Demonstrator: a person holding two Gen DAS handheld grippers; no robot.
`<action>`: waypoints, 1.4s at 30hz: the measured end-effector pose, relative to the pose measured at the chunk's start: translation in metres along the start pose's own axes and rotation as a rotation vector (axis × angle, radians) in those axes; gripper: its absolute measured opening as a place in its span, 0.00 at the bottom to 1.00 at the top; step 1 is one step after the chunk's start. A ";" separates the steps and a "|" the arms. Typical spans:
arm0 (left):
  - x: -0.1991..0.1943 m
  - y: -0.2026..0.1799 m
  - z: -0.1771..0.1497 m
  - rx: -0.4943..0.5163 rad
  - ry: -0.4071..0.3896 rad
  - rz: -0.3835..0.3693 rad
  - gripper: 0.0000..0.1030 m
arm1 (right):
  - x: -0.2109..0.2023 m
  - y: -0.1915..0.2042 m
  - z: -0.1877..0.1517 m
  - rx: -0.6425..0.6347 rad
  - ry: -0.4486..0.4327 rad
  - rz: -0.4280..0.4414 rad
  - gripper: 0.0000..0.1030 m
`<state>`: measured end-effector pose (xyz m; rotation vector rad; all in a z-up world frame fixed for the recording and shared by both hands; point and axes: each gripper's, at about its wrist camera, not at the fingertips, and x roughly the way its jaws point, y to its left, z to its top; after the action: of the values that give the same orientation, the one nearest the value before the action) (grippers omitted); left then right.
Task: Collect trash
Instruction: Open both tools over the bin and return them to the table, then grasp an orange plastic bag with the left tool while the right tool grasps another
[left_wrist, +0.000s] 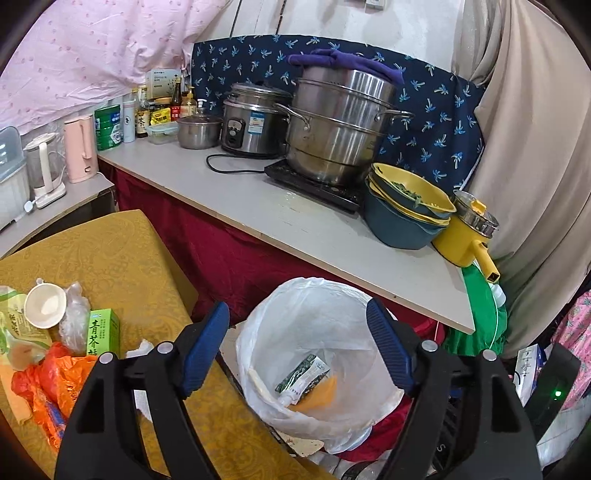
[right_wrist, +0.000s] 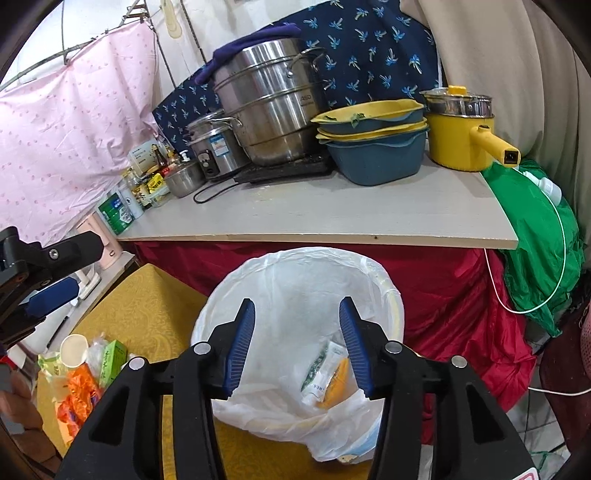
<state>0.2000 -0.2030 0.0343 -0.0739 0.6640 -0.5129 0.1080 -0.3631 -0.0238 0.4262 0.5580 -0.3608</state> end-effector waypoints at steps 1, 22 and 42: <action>-0.004 0.002 0.000 -0.002 -0.006 0.005 0.71 | -0.003 0.004 0.000 -0.004 -0.005 0.005 0.47; -0.093 0.115 -0.021 -0.131 -0.084 0.154 0.85 | -0.054 0.102 -0.024 -0.131 -0.024 0.133 0.54; -0.111 0.269 -0.145 -0.499 0.147 0.157 0.89 | -0.024 0.197 -0.128 -0.239 0.191 0.249 0.57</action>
<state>0.1542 0.0992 -0.0775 -0.4528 0.9235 -0.1933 0.1206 -0.1283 -0.0518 0.2959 0.7160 -0.0124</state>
